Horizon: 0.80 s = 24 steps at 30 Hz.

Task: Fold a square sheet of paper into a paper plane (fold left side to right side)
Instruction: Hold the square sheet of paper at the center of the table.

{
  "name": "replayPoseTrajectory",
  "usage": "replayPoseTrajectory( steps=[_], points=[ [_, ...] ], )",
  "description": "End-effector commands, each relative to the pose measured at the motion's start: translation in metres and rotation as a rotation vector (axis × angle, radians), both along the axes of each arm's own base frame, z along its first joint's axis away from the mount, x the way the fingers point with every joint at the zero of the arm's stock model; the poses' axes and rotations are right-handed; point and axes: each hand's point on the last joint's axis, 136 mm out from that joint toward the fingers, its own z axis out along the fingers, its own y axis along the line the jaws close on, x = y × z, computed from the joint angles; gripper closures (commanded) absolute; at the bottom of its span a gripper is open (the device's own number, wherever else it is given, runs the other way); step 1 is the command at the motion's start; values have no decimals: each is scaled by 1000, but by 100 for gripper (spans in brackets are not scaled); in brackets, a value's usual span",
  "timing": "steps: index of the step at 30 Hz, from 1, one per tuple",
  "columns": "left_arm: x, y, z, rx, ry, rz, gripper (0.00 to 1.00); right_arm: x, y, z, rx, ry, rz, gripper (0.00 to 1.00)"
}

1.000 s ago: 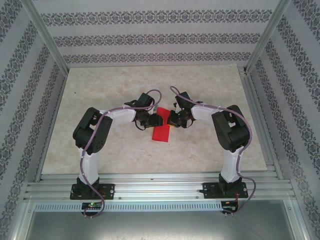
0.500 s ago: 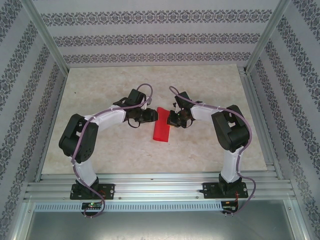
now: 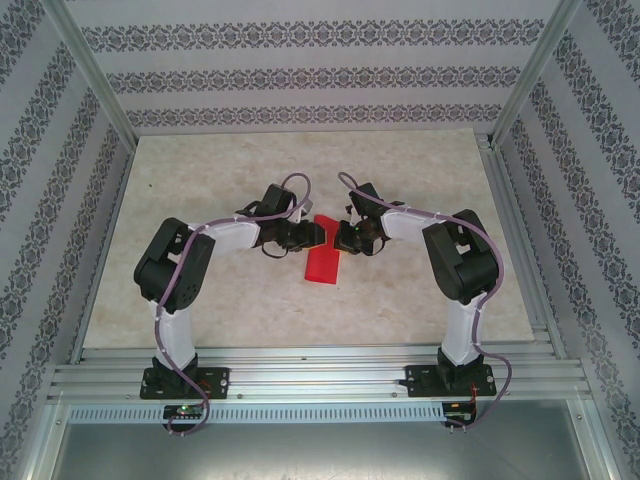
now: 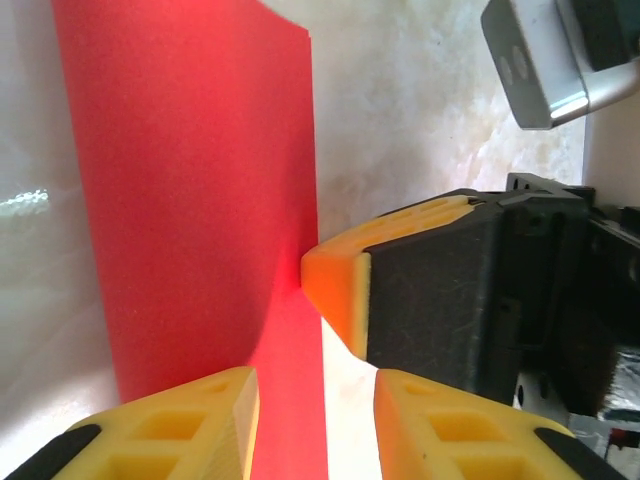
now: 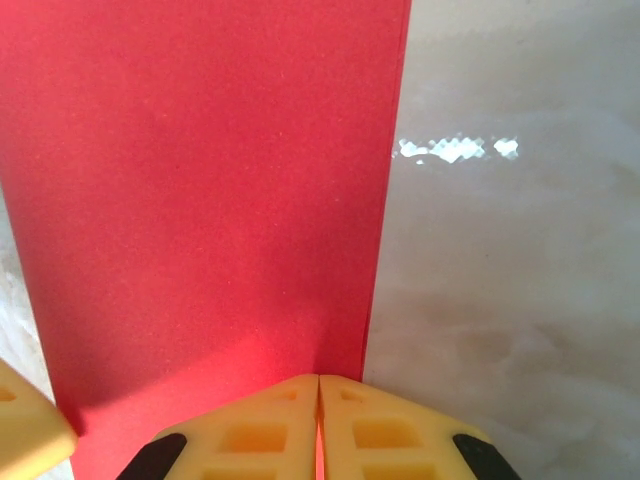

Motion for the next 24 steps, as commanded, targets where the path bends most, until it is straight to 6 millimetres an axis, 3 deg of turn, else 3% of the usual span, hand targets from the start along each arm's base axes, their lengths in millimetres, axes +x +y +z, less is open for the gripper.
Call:
replayPoseTrajectory(
  steps=[1,7,19,24],
  points=[
    [-4,2,-15,38,8,-16,63,-16,-14,-28,-106,66,13,91],
    [-7,14,-36,128,25,-7,64,-17,-14,-29,-114,69,15,91],
    [-12,25,-57,208,45,-10,66,-17,-15,-29,-125,71,25,91],
    [-21,31,-68,225,66,-24,66,-7,2,-6,-8,11,33,91]
  ],
)
